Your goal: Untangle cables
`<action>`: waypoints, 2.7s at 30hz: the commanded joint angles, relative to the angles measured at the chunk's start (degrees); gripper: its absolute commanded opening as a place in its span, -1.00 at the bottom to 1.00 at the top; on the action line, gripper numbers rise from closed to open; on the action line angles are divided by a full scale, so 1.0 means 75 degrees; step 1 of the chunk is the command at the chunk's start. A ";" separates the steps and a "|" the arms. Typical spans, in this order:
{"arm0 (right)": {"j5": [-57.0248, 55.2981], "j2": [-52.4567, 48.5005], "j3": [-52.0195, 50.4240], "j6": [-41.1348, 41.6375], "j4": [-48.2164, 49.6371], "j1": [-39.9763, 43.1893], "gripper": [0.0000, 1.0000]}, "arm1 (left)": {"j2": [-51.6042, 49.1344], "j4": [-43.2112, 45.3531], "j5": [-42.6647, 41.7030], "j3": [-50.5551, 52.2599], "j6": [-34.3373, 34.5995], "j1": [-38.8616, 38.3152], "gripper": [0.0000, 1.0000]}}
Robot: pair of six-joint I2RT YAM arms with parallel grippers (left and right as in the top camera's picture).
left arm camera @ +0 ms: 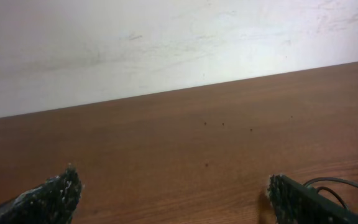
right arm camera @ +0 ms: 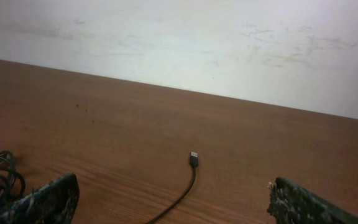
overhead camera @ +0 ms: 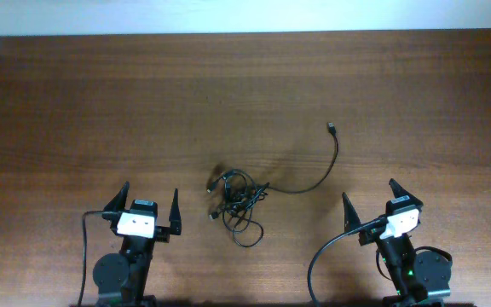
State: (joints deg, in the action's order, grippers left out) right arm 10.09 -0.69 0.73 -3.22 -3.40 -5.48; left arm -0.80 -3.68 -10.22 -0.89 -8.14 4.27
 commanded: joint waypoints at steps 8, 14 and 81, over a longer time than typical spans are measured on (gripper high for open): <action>-0.0035 -0.0026 -0.0055 0.0032 -0.0032 -0.0061 0.97 | 0.0061 -0.0006 0.0082 0.0047 -0.0073 -0.0035 0.98; -0.0035 -0.0029 -0.0055 0.0029 -0.0032 -0.0061 0.97 | 0.0058 -0.0009 0.0082 0.0047 -0.0073 -0.0035 0.98; 0.2961 -1.0075 0.9302 0.1431 -0.6120 -0.0061 0.98 | -1.1677 -0.3480 -0.1504 -0.7475 0.1233 -0.4138 -0.20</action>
State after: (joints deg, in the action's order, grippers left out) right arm 32.84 -75.99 69.87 8.34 -49.45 -5.69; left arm -86.98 -32.01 -16.67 -56.05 2.13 -25.36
